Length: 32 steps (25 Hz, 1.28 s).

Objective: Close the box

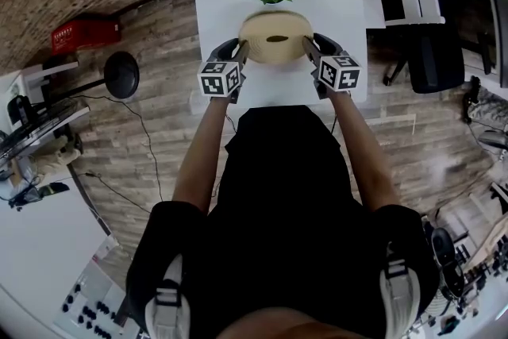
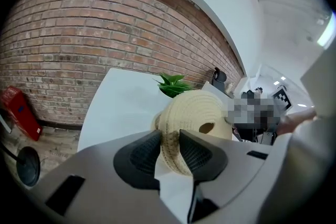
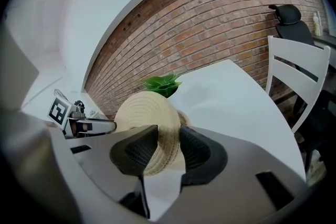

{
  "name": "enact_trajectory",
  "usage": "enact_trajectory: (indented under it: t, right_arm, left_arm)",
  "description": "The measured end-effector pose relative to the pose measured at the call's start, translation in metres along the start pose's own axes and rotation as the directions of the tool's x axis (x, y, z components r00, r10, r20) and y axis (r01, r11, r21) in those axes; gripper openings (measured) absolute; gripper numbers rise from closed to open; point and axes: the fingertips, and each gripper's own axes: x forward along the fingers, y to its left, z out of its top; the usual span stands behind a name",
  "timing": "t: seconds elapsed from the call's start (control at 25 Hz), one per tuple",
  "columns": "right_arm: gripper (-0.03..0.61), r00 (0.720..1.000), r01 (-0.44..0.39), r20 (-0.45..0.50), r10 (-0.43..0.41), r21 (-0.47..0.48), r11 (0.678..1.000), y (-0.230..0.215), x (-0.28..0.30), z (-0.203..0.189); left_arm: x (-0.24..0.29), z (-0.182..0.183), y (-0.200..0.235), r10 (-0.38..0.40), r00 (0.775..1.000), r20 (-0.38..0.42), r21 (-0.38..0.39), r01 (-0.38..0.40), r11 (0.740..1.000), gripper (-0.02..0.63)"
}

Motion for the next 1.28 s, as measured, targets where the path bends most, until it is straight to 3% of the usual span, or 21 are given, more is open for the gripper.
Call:
enact_trajectory:
  t: [0.56,0.76,0.96,1.12,1.28]
  right_arm:
    - [0.137,0.996,0.086,-0.032,-0.085,0.010,0.996,-0.017,0.021,0.004]
    - [0.138,0.994,0.099,-0.042,-0.099,0.007,0.995,-0.019,0.025,0.004]
    - [0.141,0.991,0.116,-0.051,-0.121,-0.076,0.990,-0.017,0.026,0.009]
    - [0.141,0.993,0.112,-0.014,-0.113,-0.083,0.990,-0.016,0.026,0.020]
    - [0.133,0.994,0.106,-0.023,-0.108,-0.086,0.991,-0.017,0.033,0.022]
  left_arm:
    - [0.032,-0.003,0.013,-0.037,0.997,-0.070,0.008,0.038,0.999,0.124]
    - [0.033,0.000,0.016,-0.037,0.997,-0.063,0.025,0.038,0.999,0.139]
    - [0.033,0.003,0.019,-0.005,0.999,-0.054,0.072,0.009,0.997,0.152]
    - [0.036,0.007,0.019,0.004,0.999,-0.043,0.113,0.001,0.994,0.153]
    - [0.041,0.013,0.022,-0.008,1.000,-0.029,0.099,0.011,0.995,0.156]
